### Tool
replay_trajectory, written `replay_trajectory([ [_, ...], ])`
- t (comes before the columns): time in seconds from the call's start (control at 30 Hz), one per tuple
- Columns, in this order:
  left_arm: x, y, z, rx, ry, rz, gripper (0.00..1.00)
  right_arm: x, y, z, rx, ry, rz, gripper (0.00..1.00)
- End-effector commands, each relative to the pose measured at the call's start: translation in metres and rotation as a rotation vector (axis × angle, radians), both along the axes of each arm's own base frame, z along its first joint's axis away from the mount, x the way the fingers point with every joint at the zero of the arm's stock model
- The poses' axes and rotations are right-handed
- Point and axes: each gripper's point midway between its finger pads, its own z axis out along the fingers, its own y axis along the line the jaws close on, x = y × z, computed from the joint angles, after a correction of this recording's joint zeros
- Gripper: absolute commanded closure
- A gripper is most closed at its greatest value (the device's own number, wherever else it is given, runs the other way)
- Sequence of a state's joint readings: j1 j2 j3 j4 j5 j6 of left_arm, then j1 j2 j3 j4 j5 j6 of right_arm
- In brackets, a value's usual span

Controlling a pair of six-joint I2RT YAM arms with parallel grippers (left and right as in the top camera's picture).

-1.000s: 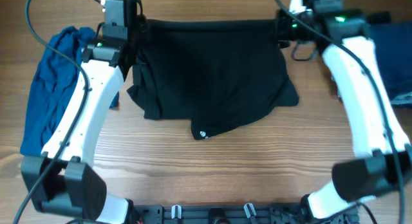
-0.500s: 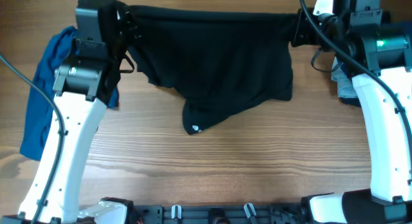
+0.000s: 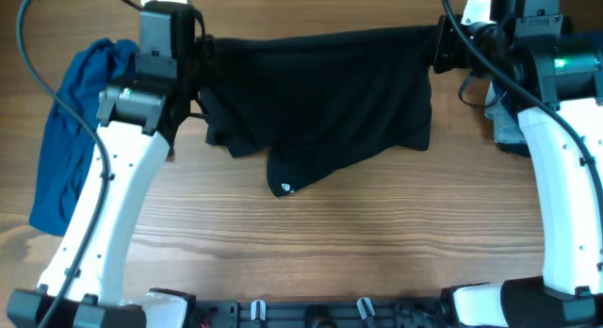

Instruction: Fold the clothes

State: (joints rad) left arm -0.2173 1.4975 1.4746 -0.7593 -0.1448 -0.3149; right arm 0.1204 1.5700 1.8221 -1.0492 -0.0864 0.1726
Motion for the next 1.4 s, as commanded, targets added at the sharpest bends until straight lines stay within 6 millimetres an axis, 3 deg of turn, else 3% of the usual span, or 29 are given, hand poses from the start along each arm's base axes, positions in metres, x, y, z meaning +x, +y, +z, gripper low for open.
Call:
replay_trajectory([
  [0.0,-0.003,0.003,-0.019,0.038,0.077,-0.002,0.94,0.008,-0.005,-0.004,-0.011,0.008,-0.002,0.96],
  [0.17,-0.011,0.005,-0.056,0.036,0.216,0.035,0.96,0.015,0.001,-0.023,0.005,0.06,0.015,0.96],
  [0.4,0.005,0.002,-0.12,0.066,0.347,0.038,0.96,0.022,0.002,-0.039,0.0,0.099,0.015,0.96],
  [0.73,0.024,-0.004,-0.166,0.069,0.39,0.034,0.95,0.027,0.002,-0.042,-0.001,0.098,0.015,0.96],
  [0.87,0.024,-0.005,-0.171,0.066,0.4,0.031,0.92,0.029,0.003,-0.042,0.0,0.091,0.015,0.96],
  [1.17,0.028,-0.009,-0.169,0.049,0.384,0.022,0.74,0.03,0.003,-0.044,-0.001,0.098,0.015,0.96],
  [1.37,0.028,-0.022,-0.169,-0.01,0.387,-0.02,0.73,0.03,0.003,-0.044,0.0,0.097,0.015,0.96],
])
